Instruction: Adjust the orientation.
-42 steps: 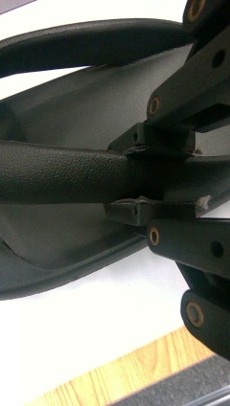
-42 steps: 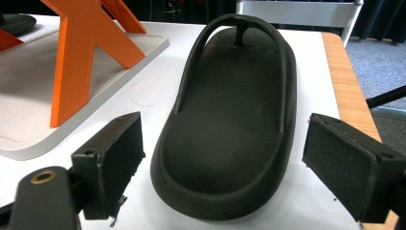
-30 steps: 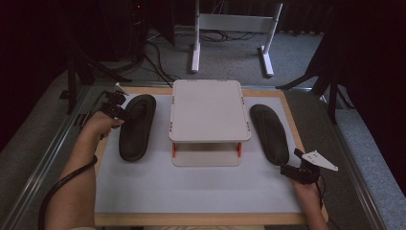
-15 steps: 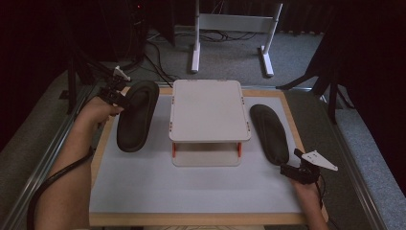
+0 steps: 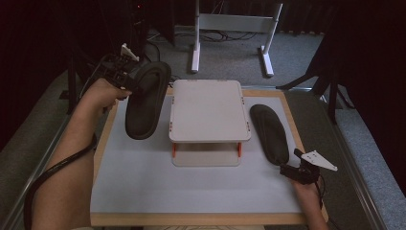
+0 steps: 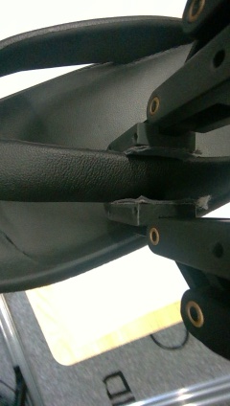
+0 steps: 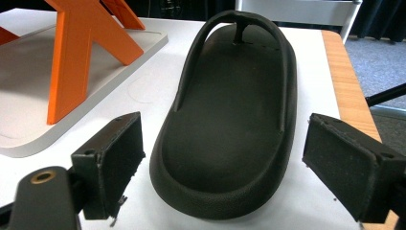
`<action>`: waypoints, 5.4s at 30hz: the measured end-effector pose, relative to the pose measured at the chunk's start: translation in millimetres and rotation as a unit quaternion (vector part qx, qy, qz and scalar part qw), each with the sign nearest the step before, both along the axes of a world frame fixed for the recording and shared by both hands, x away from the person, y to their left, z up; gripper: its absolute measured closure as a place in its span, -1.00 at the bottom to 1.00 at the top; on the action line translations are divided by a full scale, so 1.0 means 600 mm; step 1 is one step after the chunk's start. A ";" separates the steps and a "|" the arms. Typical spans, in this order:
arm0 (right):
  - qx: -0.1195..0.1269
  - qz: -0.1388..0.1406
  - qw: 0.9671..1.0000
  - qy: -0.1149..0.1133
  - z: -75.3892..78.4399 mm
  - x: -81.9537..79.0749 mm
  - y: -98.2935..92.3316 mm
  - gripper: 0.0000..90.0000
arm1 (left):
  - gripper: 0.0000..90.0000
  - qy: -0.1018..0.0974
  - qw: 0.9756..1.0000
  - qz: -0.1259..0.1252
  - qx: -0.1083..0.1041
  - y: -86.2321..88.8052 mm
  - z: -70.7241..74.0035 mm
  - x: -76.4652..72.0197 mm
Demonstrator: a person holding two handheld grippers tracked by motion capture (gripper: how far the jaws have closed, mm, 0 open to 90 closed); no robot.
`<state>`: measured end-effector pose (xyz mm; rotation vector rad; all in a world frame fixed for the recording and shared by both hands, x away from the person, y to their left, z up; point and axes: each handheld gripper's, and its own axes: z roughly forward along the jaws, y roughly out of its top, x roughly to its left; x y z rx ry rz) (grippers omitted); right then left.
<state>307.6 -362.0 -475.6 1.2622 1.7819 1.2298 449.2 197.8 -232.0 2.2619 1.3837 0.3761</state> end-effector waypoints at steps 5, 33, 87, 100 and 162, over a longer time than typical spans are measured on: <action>0.002 0.003 1.000 0.000 0.000 0.000 -0.001 -0.72 | 0.63 -0.006 1.000 -0.006 0.007 -0.030 0.018 0.002; 0.002 0.008 1.000 -0.001 0.000 -0.001 -0.001 -0.74 | 0.64 0.049 0.999 0.001 0.010 -0.185 0.003 0.031; -0.015 0.013 1.000 0.003 -0.002 0.001 0.005 -0.74 | -0.11 0.029 0.999 0.000 -0.041 -0.154 0.012 -0.004; -0.018 0.014 1.000 0.004 -0.002 0.001 0.006 -0.74 | -0.11 -0.003 0.997 -0.017 -0.072 -0.077 0.006 -0.046; -0.018 0.015 1.000 0.004 -0.002 0.002 0.007 -0.74 | -0.67 -0.279 0.950 0.078 -0.117 0.103 -0.376 -0.230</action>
